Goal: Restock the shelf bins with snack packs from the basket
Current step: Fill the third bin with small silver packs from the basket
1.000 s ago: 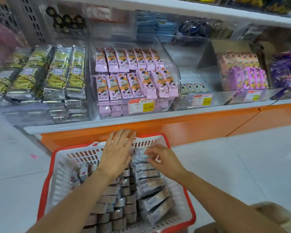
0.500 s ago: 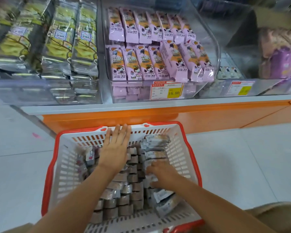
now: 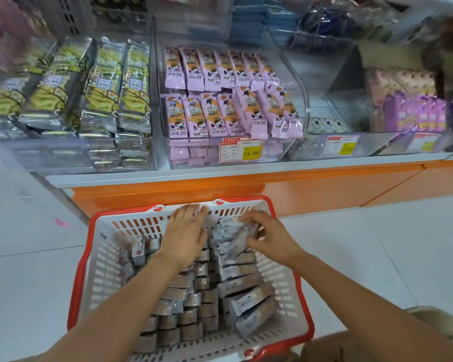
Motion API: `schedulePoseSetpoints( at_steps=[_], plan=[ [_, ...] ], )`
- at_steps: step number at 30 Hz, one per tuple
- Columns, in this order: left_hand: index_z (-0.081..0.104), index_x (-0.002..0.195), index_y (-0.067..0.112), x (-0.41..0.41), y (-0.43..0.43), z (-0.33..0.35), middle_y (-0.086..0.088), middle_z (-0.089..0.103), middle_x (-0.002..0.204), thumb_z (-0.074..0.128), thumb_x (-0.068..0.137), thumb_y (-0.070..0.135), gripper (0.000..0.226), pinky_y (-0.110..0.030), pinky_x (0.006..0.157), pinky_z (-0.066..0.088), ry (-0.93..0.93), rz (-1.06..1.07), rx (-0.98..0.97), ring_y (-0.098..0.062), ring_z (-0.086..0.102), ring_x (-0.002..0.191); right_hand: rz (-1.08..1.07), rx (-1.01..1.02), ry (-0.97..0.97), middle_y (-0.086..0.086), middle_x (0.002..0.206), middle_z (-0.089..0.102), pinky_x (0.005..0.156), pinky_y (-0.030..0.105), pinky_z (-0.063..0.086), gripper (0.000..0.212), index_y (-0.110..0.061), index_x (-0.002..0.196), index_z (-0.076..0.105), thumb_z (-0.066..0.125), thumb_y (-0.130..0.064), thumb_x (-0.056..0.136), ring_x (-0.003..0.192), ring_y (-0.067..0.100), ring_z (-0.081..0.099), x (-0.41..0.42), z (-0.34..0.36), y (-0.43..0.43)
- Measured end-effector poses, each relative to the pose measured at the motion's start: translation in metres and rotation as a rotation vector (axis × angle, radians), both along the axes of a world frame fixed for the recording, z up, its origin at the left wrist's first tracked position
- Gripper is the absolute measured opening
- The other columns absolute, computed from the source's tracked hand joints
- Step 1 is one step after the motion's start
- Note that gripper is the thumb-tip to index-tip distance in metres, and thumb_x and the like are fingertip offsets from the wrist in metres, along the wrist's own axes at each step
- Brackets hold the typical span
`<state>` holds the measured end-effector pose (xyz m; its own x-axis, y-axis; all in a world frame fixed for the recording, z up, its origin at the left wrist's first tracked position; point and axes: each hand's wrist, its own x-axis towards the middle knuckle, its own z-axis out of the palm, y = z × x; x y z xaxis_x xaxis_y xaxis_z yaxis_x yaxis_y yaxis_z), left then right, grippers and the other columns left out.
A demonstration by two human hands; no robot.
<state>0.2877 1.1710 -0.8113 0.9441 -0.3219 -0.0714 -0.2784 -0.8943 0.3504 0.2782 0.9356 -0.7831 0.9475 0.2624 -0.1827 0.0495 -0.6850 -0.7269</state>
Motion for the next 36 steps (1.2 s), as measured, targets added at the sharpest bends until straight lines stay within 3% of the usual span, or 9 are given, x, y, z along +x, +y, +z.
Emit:
schedulePoseSetpoints(
  at_steps=[3,6,10,12,15,19,23,29,36],
  plan=[
    [0.053,0.137,0.019,-0.005,-0.025,0.037,-0.006,0.059,0.135,0.030,0.107,0.039,0.043,-0.032,0.102,0.037,0.266,0.155,-0.387,-0.024,0.052,0.124,-0.126,0.239,-0.087,-0.005,0.103,0.060,0.080,0.029,0.053,0.025,-0.019,0.098,0.068,0.063,-0.006,0.078,0.095,0.011,0.060,-0.003,0.037,-0.008],
    [0.060,0.108,0.016,-0.008,-0.055,0.072,-0.003,0.069,0.096,0.039,0.104,0.043,0.034,-0.038,0.085,0.047,0.527,0.338,-0.832,-0.019,0.064,0.089,-0.183,0.320,-0.193,-0.013,0.093,0.059,0.075,0.029,0.049,0.025,-0.027,0.092,0.065,0.065,-0.006,0.079,0.088,0.010,0.058,-0.010,0.069,-0.019],
    [0.063,0.103,0.010,-0.010,-0.083,0.109,-0.005,0.062,0.086,0.050,0.103,0.020,0.016,-0.019,0.062,0.049,0.462,0.316,-1.034,-0.012,0.058,0.068,-0.149,0.268,-0.232,-0.015,0.088,0.062,0.075,0.031,0.051,0.027,-0.027,0.088,0.062,0.070,-0.002,0.081,0.084,0.012,0.059,-0.024,0.106,-0.043],
    [0.065,0.095,0.017,-0.006,-0.093,0.123,-0.008,0.063,0.087,0.052,0.102,0.018,0.015,-0.030,0.066,0.052,0.373,0.257,-1.048,-0.016,0.056,0.068,-0.103,0.252,-0.219,-0.014,0.084,0.064,0.072,0.026,0.051,0.023,-0.019,0.087,0.062,0.071,0.001,0.082,0.079,0.010,0.060,-0.031,0.127,-0.054],
    [0.066,0.093,0.025,0.002,-0.107,0.143,-0.004,0.068,0.091,0.055,0.100,0.029,0.014,-0.044,0.077,0.052,0.217,0.164,-0.969,-0.024,0.062,0.079,-0.081,0.201,-0.254,-0.014,0.084,0.067,0.073,0.024,0.050,0.021,-0.018,0.087,0.065,0.073,0.000,0.082,0.075,0.005,0.060,-0.034,0.156,-0.071],
    [0.058,0.122,0.023,0.013,-0.127,0.172,-0.001,0.064,0.102,0.042,0.099,0.049,0.038,-0.037,0.077,0.046,-0.171,0.064,-0.731,-0.020,0.057,0.093,-0.181,0.158,-0.409,-0.004,0.084,0.066,0.070,0.017,0.047,0.020,-0.018,0.087,0.066,0.074,0.000,0.082,0.073,0.004,0.057,-0.020,0.184,-0.097],
    [0.050,0.138,0.015,0.037,-0.135,0.177,-0.009,0.051,0.135,0.042,0.092,0.034,0.050,-0.045,0.111,0.031,-0.655,-0.035,-0.377,-0.026,0.041,0.130,-0.450,0.089,-0.588,-0.005,0.085,0.064,0.067,0.018,0.044,0.015,-0.024,0.088,0.067,0.074,-0.011,0.084,0.073,0.005,0.055,0.018,0.196,-0.141],
    [0.020,0.157,0.010,0.063,-0.135,0.136,-0.016,0.009,0.164,0.051,0.091,0.035,0.077,-0.054,0.122,0.001,-0.677,-0.132,0.106,-0.034,0.003,0.152,-0.640,-0.231,-0.570,-0.003,0.084,0.066,0.070,0.032,0.050,0.009,-0.027,0.090,0.067,0.074,-0.029,0.084,0.074,0.016,0.061,0.090,0.190,-0.184],
    [0.014,0.157,0.008,0.072,-0.140,0.120,-0.017,0.003,0.164,0.055,0.090,0.037,0.084,-0.054,0.121,-0.010,-0.816,-0.060,0.244,-0.036,0.003,0.152,-0.643,-0.681,-0.411,0.009,0.085,0.071,0.062,0.031,0.048,0.018,-0.018,0.093,0.076,0.072,-0.034,0.086,0.081,0.030,0.065,0.146,0.185,-0.185]
  ],
)
